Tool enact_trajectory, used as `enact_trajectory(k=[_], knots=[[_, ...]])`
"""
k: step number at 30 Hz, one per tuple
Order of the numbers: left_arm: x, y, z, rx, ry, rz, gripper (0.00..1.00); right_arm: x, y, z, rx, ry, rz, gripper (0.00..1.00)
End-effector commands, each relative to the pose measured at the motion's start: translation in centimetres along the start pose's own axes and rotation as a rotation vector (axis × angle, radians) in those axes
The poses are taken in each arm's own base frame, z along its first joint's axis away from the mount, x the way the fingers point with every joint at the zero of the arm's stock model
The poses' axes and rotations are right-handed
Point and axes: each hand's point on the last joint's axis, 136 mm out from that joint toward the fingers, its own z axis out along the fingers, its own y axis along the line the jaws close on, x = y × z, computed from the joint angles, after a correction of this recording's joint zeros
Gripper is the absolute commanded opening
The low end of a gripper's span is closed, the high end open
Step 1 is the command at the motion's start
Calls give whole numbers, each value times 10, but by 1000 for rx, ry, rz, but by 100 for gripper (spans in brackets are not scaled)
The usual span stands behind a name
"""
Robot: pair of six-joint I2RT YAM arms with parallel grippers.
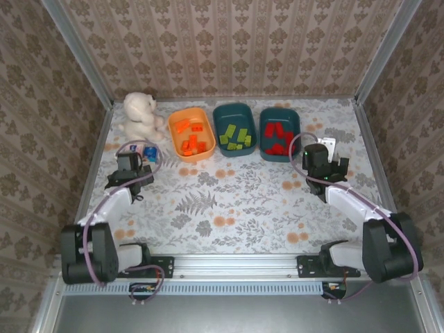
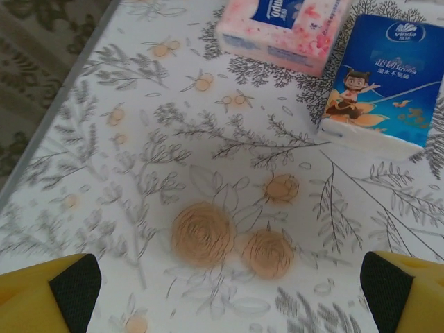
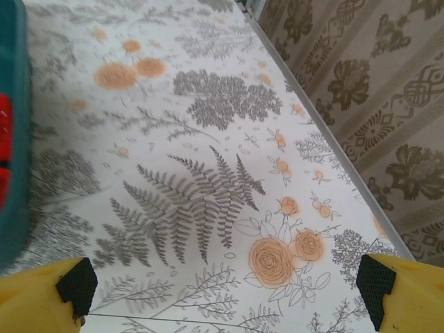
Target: Sort the legos into containers by color
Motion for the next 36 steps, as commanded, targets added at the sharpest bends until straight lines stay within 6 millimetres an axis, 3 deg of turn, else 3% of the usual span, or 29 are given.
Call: enact_trajectory(k=[1,5,9,12,13,16,19,21,24,36], knots=[[-54,-17,15,85,-194,-4,100,-14,15,13,-69,-110,21,100],[-67,-48,38,202,-225,53,100,-27,26,20,-163,-209,116,100],[-74,-51,48,229,-239,75,100,-22,35,38,-225,-216,175,100],[-72,-64,30,275,-345,132,100,-19,43,31,-293,-246,157,100],[-62,-66,24,267,-400,153,100,-17,42,26,-308,-265,163,100],[-51,-61,7,234,-597,144,100,-14,37,14,-324,-339,189,100],[-54,-61,16,224,-527,134,100,-6,43,18,-343,-346,179,100],[-55,-62,24,231,-462,132,100,-10,40,24,-309,-351,195,100],[-55,-61,24,235,-468,124,100,-10,47,36,-321,-280,173,100],[-55,-62,22,231,-477,136,100,-9,46,34,-320,-268,170,100]])
